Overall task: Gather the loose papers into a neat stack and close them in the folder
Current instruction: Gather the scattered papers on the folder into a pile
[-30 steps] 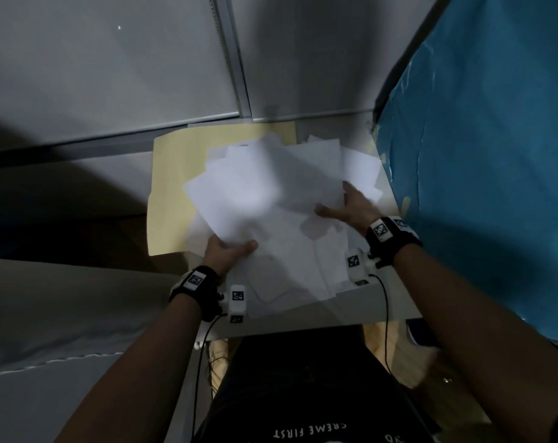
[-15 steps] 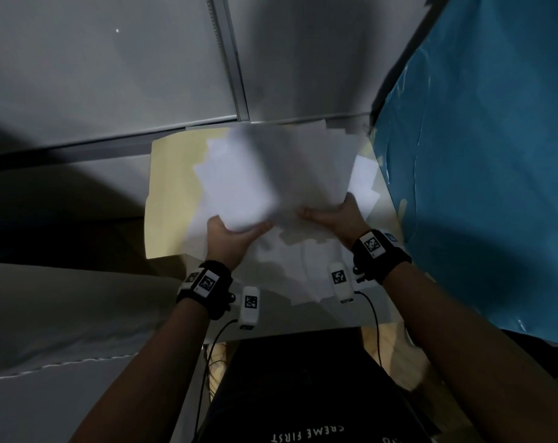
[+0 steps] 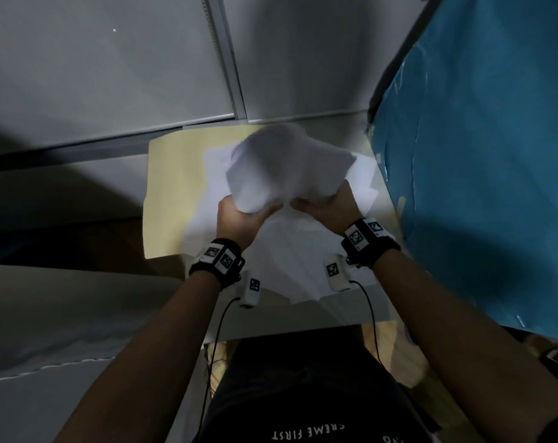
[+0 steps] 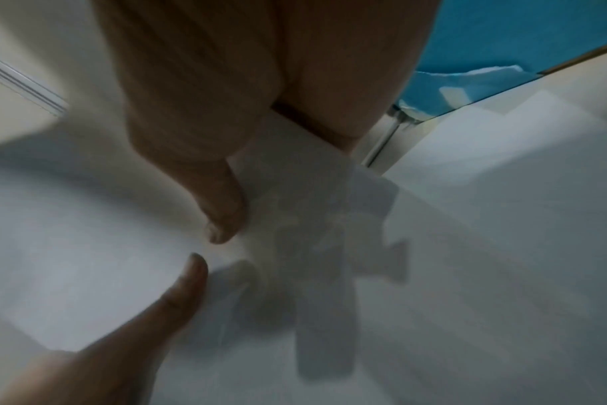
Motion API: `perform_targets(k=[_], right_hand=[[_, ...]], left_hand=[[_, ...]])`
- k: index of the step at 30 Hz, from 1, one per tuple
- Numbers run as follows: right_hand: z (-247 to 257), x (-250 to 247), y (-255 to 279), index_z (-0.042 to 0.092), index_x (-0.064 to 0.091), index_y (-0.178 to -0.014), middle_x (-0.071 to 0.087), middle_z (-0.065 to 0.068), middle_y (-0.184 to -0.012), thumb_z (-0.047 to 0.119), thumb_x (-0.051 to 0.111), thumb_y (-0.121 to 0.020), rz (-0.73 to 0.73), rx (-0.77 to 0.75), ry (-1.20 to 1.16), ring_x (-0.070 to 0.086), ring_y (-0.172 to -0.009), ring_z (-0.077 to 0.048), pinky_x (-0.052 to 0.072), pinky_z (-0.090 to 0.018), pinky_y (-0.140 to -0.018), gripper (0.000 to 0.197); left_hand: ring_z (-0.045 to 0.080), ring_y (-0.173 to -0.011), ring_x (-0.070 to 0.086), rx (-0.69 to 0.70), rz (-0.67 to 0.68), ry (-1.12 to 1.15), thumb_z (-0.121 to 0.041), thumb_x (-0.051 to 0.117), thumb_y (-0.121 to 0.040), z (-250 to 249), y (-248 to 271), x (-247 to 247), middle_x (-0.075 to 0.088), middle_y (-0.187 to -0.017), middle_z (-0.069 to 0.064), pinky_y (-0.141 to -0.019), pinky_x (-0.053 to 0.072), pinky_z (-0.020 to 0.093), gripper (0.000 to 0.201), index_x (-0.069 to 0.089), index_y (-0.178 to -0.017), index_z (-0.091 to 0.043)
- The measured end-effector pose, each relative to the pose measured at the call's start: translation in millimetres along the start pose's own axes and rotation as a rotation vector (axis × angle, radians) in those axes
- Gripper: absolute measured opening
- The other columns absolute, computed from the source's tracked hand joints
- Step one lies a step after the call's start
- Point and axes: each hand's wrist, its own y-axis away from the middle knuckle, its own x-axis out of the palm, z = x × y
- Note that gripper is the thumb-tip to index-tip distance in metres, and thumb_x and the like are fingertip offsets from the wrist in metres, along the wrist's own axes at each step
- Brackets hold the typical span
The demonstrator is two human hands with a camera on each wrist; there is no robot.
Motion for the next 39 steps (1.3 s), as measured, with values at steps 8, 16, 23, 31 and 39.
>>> perform_targets(k=[8,16,23,31,39], right_hand=[[-74,-43,-1,0.012,0.066,-0.113,0.067,-0.002,-0.107,0.058,0.092,-0.065,-0.208,0.248,0.259,0.068,-0.101,-0.025,0.059,-0.036,-0.087,0.071],[-109,-10,8,0.009,0.054,-0.135,0.060,-0.013,-0.133,0.068,0.082,-0.064,-0.143,0.386,0.530,0.061,-0.120,-0.033,0.054,-0.045,-0.100,0.097],[-91,-5,-11,0.001,0.071,-0.118,0.073,-0.014,-0.117,0.039,0.086,-0.081,-0.076,0.285,0.424,0.070,-0.104,-0.029,0.057,-0.032,-0.085,0.055],[-71,-55,-23,0.016,0.070,-0.121,0.071,0.002,-0.090,0.013,0.053,-0.096,-0.232,0.335,0.597,0.066,-0.110,-0.027,0.033,-0.030,-0.115,0.030],[5,-98,-3,0.006,0.049,-0.086,0.043,-0.002,-0.062,0.014,0.049,-0.101,-0.478,-0.152,0.535,0.048,-0.062,-0.029,0.045,-0.038,-0.058,0.017]], left_hand=[[0.010,-0.083,0.077,-0.224,-0.059,-0.066,-0.026,0.099,-0.071,61,12,-31,0.078,-0.095,-0.006,-0.078,0.065,0.039,0.038,0.076,-0.101,-0.019],[0.025,-0.093,0.071,-0.347,-0.014,-0.261,-0.032,0.098,-0.072,105,34,-16,0.077,-0.109,0.009,-0.085,0.061,0.041,0.053,0.077,-0.115,-0.008],[0.033,-0.099,0.075,-0.364,0.079,-0.289,-0.034,0.096,-0.074,100,26,-1,0.078,-0.112,0.012,-0.086,0.064,0.047,0.051,0.077,-0.114,-0.010],[0.026,-0.091,0.071,-0.296,0.015,-0.311,-0.022,0.093,-0.078,94,21,3,0.079,-0.110,0.016,-0.079,0.055,0.033,0.040,0.078,-0.110,-0.005],[0.032,-0.108,0.072,-0.292,0.045,-0.364,-0.021,0.094,-0.076,92,20,9,0.076,-0.121,0.013,-0.086,0.054,0.031,0.055,0.073,-0.124,-0.007]])
